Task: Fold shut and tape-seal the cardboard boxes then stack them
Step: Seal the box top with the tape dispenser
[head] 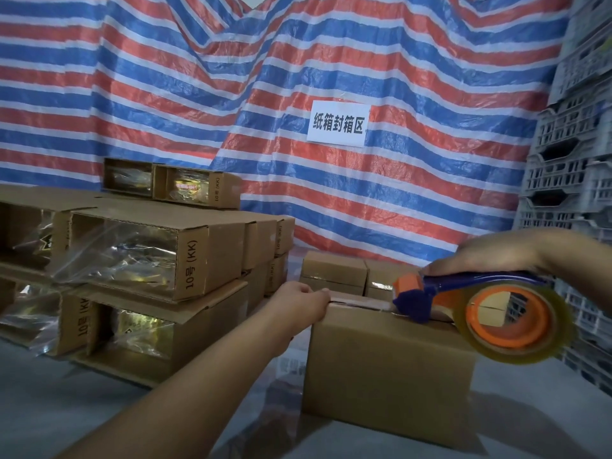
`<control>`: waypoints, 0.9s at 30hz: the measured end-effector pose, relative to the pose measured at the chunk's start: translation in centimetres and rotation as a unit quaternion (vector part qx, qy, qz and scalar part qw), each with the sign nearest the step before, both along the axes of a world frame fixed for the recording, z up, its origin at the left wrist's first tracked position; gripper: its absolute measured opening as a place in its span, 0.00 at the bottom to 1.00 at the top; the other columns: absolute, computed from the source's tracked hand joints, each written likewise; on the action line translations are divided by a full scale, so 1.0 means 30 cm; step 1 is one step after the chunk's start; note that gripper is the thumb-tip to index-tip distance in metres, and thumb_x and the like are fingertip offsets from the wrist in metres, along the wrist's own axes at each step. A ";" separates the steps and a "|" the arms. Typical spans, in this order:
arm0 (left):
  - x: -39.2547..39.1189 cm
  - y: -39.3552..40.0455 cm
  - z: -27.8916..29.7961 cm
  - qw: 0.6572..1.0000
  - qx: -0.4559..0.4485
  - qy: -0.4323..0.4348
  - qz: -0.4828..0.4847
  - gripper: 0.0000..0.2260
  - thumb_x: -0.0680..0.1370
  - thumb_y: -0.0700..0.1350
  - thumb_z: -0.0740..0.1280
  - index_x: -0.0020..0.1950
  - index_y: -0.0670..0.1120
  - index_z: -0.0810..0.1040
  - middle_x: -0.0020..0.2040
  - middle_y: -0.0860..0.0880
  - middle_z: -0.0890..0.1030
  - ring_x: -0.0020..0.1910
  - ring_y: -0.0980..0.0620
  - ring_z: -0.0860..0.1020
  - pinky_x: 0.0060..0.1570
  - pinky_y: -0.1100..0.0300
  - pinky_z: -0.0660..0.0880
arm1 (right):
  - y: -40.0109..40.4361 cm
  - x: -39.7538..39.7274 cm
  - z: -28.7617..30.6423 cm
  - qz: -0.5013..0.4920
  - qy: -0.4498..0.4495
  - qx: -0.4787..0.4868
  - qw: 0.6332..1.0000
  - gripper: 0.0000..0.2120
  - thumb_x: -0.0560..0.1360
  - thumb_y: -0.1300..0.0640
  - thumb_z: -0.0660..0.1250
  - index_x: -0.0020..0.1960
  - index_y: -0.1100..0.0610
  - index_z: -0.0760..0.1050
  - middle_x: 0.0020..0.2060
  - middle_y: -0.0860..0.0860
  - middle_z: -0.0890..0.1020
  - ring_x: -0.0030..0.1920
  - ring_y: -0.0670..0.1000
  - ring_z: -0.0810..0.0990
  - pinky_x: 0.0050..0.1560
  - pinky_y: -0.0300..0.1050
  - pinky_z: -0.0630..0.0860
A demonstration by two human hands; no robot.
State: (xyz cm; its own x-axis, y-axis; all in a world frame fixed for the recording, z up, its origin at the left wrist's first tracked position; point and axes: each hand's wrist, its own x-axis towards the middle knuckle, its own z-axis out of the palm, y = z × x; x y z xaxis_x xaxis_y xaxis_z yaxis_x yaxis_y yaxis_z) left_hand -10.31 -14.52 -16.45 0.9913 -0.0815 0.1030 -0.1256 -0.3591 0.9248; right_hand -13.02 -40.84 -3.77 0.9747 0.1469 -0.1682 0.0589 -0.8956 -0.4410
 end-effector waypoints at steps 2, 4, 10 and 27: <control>0.003 -0.002 0.011 1.000 0.023 -0.003 0.003 0.09 0.81 0.54 0.62 0.51 0.50 0.78 0.42 0.50 0.75 0.38 0.54 0.70 0.33 0.60 0.65 | 0.024 0.017 0.009 -0.026 -0.009 -0.080 0.996 0.16 0.78 0.41 0.66 0.48 0.54 0.78 0.42 0.51 0.83 0.39 0.47 0.81 0.49 0.44 0.79; 0.008 -0.006 0.035 0.998 0.063 -0.016 0.011 0.08 0.81 0.52 0.63 0.52 0.49 0.78 0.44 0.49 0.77 0.40 0.54 0.73 0.34 0.61 0.66 | 0.044 0.011 0.029 -0.059 0.010 -0.158 0.986 0.24 0.76 0.33 0.63 0.50 0.54 0.79 0.34 0.49 0.84 0.33 0.47 0.82 0.41 0.40 0.79; -0.051 -0.052 0.076 0.925 0.241 -0.285 0.079 0.10 0.83 0.53 0.58 0.46 0.54 0.75 0.42 0.54 0.78 0.41 0.59 0.77 0.42 0.60 0.77 | 0.027 0.024 0.024 -0.074 0.007 -0.145 0.987 0.27 0.74 0.30 0.62 0.51 0.54 0.78 0.31 0.47 0.84 0.30 0.46 0.81 0.36 0.37 0.77; -0.117 -0.088 -0.043 0.816 0.467 -0.340 -0.029 0.38 0.74 0.75 0.51 0.77 0.54 0.61 0.76 0.53 0.66 0.74 0.53 0.63 0.71 0.56 0.58 | -0.110 -0.011 0.056 -0.082 -0.026 -0.146 0.986 0.34 0.68 0.25 0.63 0.46 0.57 0.82 0.34 0.52 0.84 0.32 0.49 0.81 0.42 0.43 0.78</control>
